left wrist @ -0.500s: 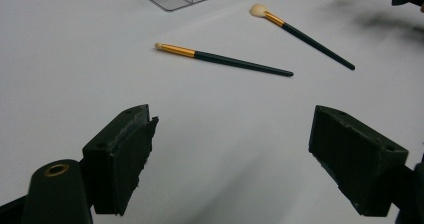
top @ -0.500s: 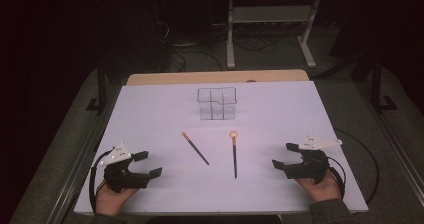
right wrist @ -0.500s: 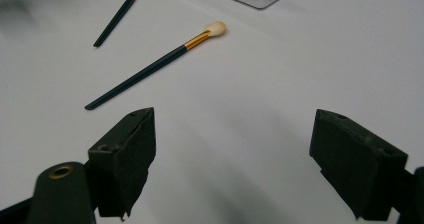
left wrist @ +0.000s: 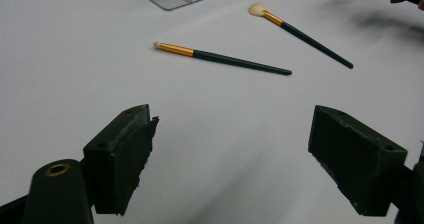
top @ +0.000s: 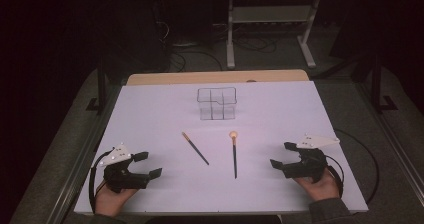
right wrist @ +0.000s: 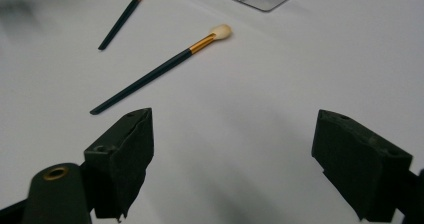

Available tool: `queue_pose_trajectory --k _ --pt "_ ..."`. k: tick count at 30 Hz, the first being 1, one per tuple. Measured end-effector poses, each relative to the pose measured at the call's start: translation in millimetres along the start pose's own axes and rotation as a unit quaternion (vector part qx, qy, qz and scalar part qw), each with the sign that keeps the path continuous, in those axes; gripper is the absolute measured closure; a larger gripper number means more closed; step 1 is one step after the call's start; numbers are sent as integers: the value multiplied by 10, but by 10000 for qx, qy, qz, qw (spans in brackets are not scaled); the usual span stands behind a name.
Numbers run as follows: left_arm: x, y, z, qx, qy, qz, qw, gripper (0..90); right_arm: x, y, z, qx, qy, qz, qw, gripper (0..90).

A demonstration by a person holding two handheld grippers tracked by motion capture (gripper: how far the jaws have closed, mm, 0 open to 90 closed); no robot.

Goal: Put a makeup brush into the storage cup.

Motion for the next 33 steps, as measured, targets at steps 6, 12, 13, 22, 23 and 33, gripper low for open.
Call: queue_pose_trajectory --k 6,12,13,22,23,33 --pt "-13 3 7 -11 11 -45 10000 170 66 -47 -3 21 -22 109 9999 153" --pt "-19 5 19 -38 14 -11 10000 170 94 -85 5 25 -31 131 9999 153" --pt "-10 1 26 -45 -35 -42 10000 170 104 -93 14 40 -46 111 9999 156" --pt "-4 -7 50 -112 -64 4 9999 171 174 -197 76 74 -84 155 9998 152" --pt "-5 -7 54 -117 -71 5 9999 171 191 -214 85 89 -99 143 9998 151" --pt "6 3 76 -141 -103 48 9998 170 272 -367 114 159 -139 237 9995 151"
Point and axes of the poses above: each handheld gripper's, and its own axes: z roughly backward along the jaws, y roughly out of its underside, x roughly to its left, the point moved 7 cm from there along -z, roughly forward along the jaws, and after that the axes turned 12 degrees about x, right-handed, at the moved point
